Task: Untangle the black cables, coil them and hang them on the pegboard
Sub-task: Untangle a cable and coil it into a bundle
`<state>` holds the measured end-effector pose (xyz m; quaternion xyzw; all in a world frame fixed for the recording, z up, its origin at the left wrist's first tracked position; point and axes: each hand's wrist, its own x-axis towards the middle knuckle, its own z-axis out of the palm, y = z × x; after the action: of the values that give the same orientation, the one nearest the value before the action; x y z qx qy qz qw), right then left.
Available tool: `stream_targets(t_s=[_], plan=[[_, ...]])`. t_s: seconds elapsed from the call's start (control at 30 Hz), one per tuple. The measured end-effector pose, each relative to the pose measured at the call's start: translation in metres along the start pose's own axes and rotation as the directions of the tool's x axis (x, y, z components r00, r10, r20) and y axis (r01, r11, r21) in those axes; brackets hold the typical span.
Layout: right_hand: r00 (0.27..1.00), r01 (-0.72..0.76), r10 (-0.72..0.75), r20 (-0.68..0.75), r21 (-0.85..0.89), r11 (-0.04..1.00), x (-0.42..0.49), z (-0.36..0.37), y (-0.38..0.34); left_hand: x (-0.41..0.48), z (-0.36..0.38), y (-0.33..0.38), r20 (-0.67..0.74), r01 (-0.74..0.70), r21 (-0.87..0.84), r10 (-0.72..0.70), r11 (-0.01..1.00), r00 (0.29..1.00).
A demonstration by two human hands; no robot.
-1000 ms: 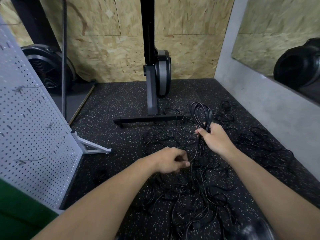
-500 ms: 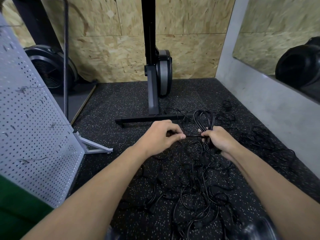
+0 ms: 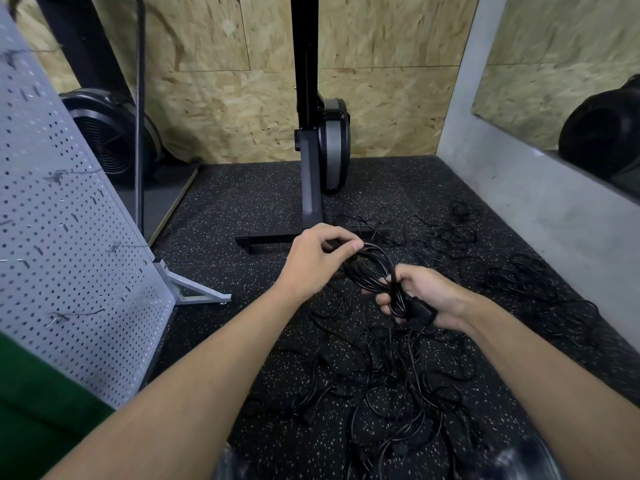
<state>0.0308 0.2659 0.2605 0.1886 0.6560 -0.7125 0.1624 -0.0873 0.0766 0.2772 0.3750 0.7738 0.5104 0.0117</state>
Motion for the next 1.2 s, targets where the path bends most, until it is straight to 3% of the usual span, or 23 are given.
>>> stream_targets(t_s=[0.13, 0.23, 0.43, 0.7, 0.97, 1.2], plan=[[0.990, 0.003, -0.014, 0.142, 0.079, 0.997, -0.003, 0.008, -0.002, 0.002, 0.003, -0.001, 0.080, 0.049, -0.033, -0.047, 0.998, 0.996], [0.983, -0.012, 0.005, 0.183, 0.035, 0.999, -0.003, 0.012, 0.001, 0.004, 0.004, -0.003, 0.138, 0.052, 0.001, -0.051, 0.999, 0.989], [0.992, -0.026, 0.030, 0.120, -0.030, 0.999, -0.003, 0.013, 0.007, 0.003, -0.002, -0.006, 0.251, 0.037, 0.080, -0.056, 0.996, 0.966], [0.996, -0.026, 0.025, 0.089, 0.014, 1.000, -0.007, 0.009, 0.004, 0.000, -0.002, -0.005, 0.210, -0.066, 0.137, 0.036, 0.988, 0.977], [0.999, 0.007, -0.007, 0.039, 0.008, 1.000, -0.007, 0.010, 0.002, 0.001, -0.011, -0.006, 0.228, 0.004, 0.134, -0.035, 0.991, 0.973], [0.989, -0.116, 0.135, 0.066, -0.246, 0.962, -0.009, 0.018, 0.007, -0.003, -0.006, -0.003, 0.245, -0.051, 0.186, 0.004, 0.981, 0.970]])
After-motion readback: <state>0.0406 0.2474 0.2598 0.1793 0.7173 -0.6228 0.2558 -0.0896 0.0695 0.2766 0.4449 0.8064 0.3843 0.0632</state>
